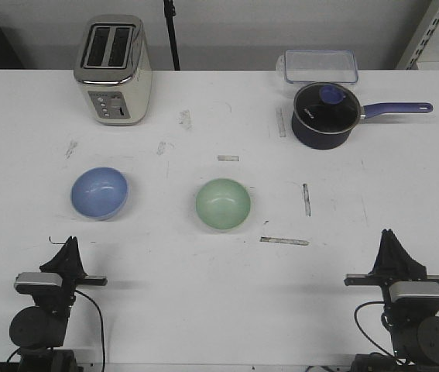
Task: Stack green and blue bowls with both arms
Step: 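Reach the left gripper to the light blue bowl and grip its rim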
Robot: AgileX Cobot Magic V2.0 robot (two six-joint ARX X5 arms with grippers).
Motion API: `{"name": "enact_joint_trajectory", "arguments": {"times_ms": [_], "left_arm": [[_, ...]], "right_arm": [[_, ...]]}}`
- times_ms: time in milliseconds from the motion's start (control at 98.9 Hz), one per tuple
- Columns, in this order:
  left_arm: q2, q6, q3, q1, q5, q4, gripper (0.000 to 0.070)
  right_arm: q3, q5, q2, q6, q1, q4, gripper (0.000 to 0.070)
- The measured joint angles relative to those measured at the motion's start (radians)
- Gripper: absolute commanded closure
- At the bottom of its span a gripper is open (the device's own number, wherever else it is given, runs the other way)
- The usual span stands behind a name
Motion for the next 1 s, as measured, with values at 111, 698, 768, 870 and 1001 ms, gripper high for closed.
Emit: {"name": "enact_joint_trajectory", "arguments": {"times_ms": [111,698,768,870,1001], "left_arm": [[0.000,-0.021,0.003,0.000,0.000,0.032,0.0699],[0.461,-0.049,0.467,0.000,-0.006,-0.008,0.0699],[0.555,-0.049,0.537,0.000,-0.006,-0.009,0.0699],[0.690,-0.049,0.627,0.000,-0.006,-0.036,0.0699],[0.861,-0.049,0.734,0.000,-0.001,-0.112,0.0699]], "right_arm": [[0.000,0.000,0.000,0.000,0.000,0.000,0.0685],[0.000,0.000,0.000,0.000,0.000,0.000,0.0685],[0.000,0.000,0.000,0.000,0.000,0.000,0.0685],[0.000,0.000,0.000,0.000,0.000,0.000,0.0685],[0.000,0.000,0.000,0.000,0.000,0.000,0.0685]]}}
